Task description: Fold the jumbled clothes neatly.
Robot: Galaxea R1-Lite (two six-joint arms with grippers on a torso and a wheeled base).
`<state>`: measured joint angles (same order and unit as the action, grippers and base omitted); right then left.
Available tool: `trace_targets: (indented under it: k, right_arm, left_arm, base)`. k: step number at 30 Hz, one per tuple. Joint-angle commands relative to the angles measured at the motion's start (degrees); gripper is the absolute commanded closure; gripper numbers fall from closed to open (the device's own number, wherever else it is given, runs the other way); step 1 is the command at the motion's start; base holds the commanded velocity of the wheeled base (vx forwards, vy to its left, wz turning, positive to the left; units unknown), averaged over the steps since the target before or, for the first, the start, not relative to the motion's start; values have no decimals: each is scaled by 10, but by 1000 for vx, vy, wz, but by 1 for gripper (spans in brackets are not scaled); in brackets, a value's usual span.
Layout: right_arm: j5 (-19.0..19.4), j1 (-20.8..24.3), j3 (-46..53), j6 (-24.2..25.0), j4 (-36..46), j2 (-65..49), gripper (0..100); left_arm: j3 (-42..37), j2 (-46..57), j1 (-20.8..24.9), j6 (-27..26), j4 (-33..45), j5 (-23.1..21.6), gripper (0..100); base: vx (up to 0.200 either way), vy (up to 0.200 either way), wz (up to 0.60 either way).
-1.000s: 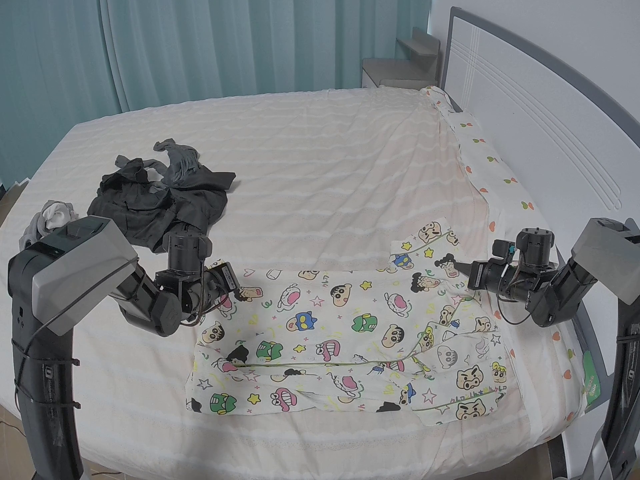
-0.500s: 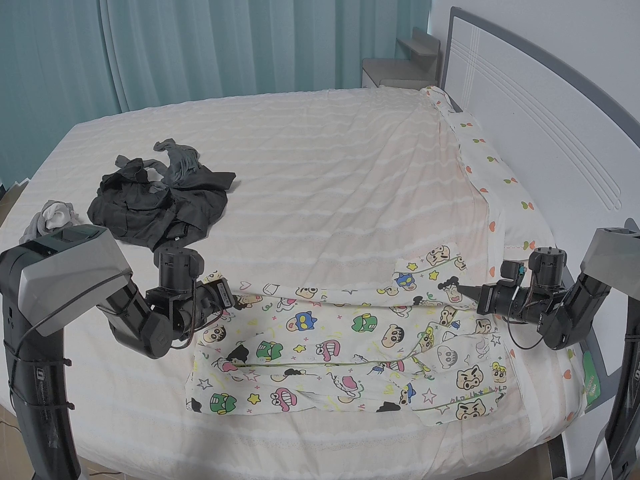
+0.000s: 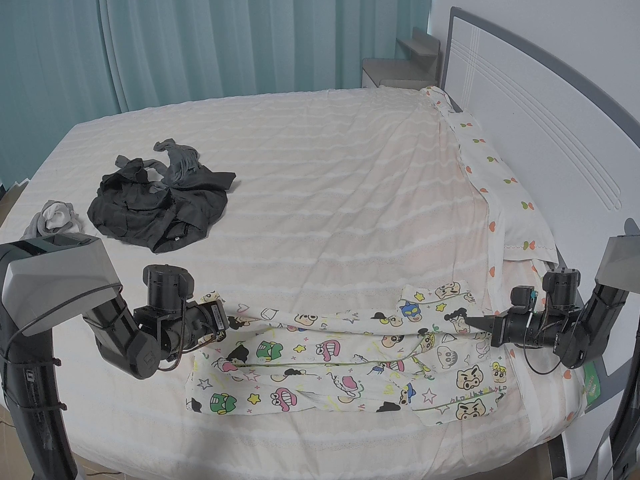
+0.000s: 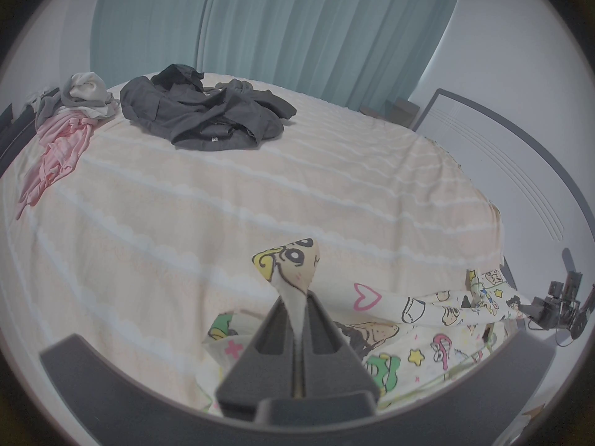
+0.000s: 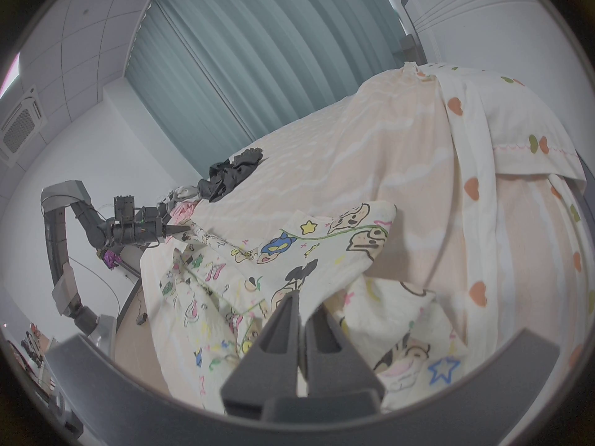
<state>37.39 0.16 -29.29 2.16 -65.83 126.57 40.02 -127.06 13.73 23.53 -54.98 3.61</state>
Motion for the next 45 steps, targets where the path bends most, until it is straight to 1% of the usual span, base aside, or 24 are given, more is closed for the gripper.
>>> trace_targets:
  k: [1,5,8,14,19,20,23,28,31,34,35,39,41,42,45]
  right_arm:
    - [2,-3,35,-20,0,1,100]
    - [3,-2,54,-52,0,17,100]
    - [2,-2,67,-65,-1,28,100]
    - [0,-3,74,-64,-27,40,100]
    - [-3,-3,78,-64,-31,41,100]
    - [-3,-3,83,-64,-31,41,0]
    - [-3,-3,89,-64,-32,42,0]
    - [-3,-6,88,-62,-33,35,0]
    - [-4,-29,87,-62,-33,24,0]
    - [-2,-60,90,-63,-33,17,0]
    - [-2,-60,90,-63,-33,17,0]
    - [4,-111,93,-61,-33,8,0]
    - [4,-115,93,-61,-33,7,0]
    - [13,-139,95,-59,-33,-9,0]
    - [29,-160,101,-57,-33,-26,0]
  left_arm:
    - [-35,14,0,-10,0,-6,100]
    - [-53,9,0,-16,0,-6,100]
    - [-68,9,0,-18,0,-5,100]
    - [-87,8,0,-17,0,-5,100]
    - [-107,6,1,-17,-2,-8,100]
    - [-118,4,5,-17,-11,-10,0]
    - [-132,0,9,-18,-33,-22,0]
    - [-136,-11,10,-17,-63,-23,0]
    - [-137,-11,5,-12,-83,-20,0]
    - [-149,-8,2,-10,-85,-22,0]
    - [-149,-8,2,-10,-85,-22,0]
    - [-164,-3,-25,-3,-86,-26,0]
    - [-166,-1,-27,-1,-86,-27,0]
    - [-175,13,-39,23,-87,-49,0]
    - [-188,45,-52,58,-87,-89,0]
  base:
    - [0,0,0]
    - [0,0,0]
    - [0,0,0]
    - [0,0,0]
    - [0,0,0]
    - [0,0,0]
    - [0,0,0]
    - [0,0,0]
    - [0,0,0]
    - [0,0,0]
    - [0,0,0]
    - [0,0,0]
    - [0,0,0]
    - [0,0,0]
    - [0,0,0]
